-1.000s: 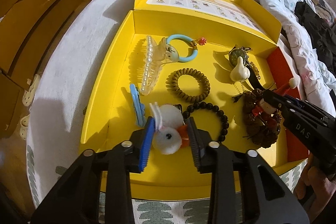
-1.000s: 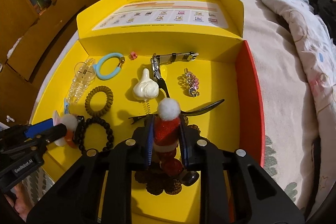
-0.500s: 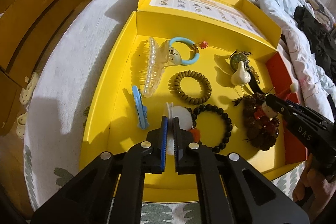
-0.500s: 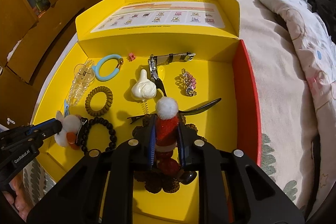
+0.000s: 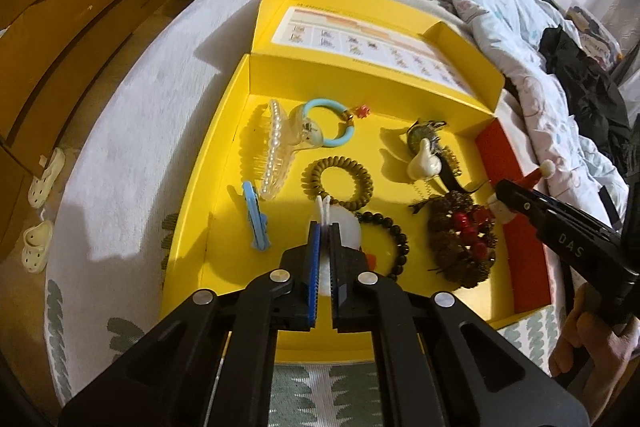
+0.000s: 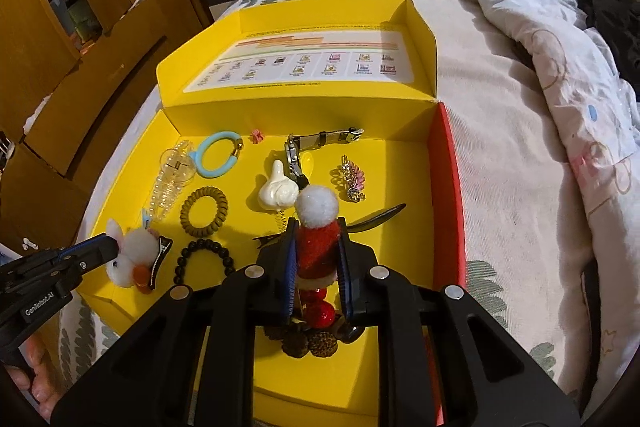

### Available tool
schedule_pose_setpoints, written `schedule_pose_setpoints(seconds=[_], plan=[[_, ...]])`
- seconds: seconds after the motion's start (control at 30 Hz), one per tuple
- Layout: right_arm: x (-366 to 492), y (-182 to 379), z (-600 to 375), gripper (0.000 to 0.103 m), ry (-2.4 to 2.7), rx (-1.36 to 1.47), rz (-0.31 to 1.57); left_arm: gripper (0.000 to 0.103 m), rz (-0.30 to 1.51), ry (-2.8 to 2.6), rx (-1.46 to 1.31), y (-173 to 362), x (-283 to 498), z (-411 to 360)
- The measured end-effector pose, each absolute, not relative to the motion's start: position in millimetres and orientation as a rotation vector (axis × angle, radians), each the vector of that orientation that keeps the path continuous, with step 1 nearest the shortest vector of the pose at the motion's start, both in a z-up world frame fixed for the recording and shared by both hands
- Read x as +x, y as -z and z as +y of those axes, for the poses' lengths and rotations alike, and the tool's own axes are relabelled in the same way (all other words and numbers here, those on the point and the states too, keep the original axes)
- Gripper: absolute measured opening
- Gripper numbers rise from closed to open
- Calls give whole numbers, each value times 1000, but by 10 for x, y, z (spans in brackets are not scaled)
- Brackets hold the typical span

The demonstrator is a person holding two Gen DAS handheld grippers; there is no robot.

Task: Organize jewelry
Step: 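Lift the Santa figurine with the right tool while the left tool lifts the bunny clip out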

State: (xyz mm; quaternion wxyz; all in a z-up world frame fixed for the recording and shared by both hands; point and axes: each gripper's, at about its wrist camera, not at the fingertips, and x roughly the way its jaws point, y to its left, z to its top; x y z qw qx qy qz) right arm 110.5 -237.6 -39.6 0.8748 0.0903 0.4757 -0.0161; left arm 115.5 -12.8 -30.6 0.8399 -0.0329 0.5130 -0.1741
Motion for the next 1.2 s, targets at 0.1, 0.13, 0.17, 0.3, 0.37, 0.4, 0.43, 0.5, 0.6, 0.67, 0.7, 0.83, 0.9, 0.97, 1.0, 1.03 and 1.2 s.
schedule_pose_setpoints(seconds=[0.1, 0.13, 0.17, 0.3, 0.37, 0.4, 0.43, 0.5, 0.6, 0.67, 0.7, 0.83, 0.9, 0.97, 1.0, 1.03, 1.2], plan=[[1045, 325, -2346, 18, 28, 184, 983, 4, 1059, 371, -69, 212, 1080, -82], [1020, 297, -2332, 18, 27, 179, 979, 4, 1051, 373, -73, 171, 1043, -53], [983, 257, -2311, 18, 24, 175, 972, 4, 1046, 375, -75, 144, 1018, -38], [822, 119, -2213, 18, -3, 170, 960, 4, 1014, 383, -77, -6, 851, 37], [710, 33, -2144, 18, -31, 176, 949, 4, 997, 390, -73, -80, 750, 61], [651, -2, -2096, 18, -48, 174, 954, 4, 989, 396, -71, -116, 696, 69], [620, -18, -2063, 18, -56, 170, 957, 4, 982, 400, -69, -149, 640, 81], [491, -77, -1953, 18, -74, 165, 956, 4, 969, 410, -65, -205, 512, 104], [269, -112, -1803, 18, -107, 163, 964, 4, 962, 436, -68, -258, 301, 132], [112, -94, -1704, 18, -120, 156, 975, 4, 967, 443, -75, -243, 182, 148], [53, -80, -1673, 18, -122, 154, 982, 4, 972, 444, -75, -230, 148, 155], [-157, 13, -1562, 18, -118, 132, 1012, 4, 1004, 458, -51, -109, -46, 84], [-239, 89, -1535, 18, -109, 124, 1031, 4, 1022, 455, -29, -20, -113, 37], [-300, 190, -1528, 18, -102, 121, 1056, 4, 1056, 452, -11, 103, -162, 9], [-332, 248, -1521, 18, -99, 121, 1067, 4, 1070, 454, -7, 151, -175, -1], [-353, 279, -1516, 18, -97, 120, 1073, 4, 1082, 454, -4, 199, -190, -5], [-419, 536, -1543, 18, -69, 109, 1133, 4, 1144, 450, 11, 436, -221, -8]])
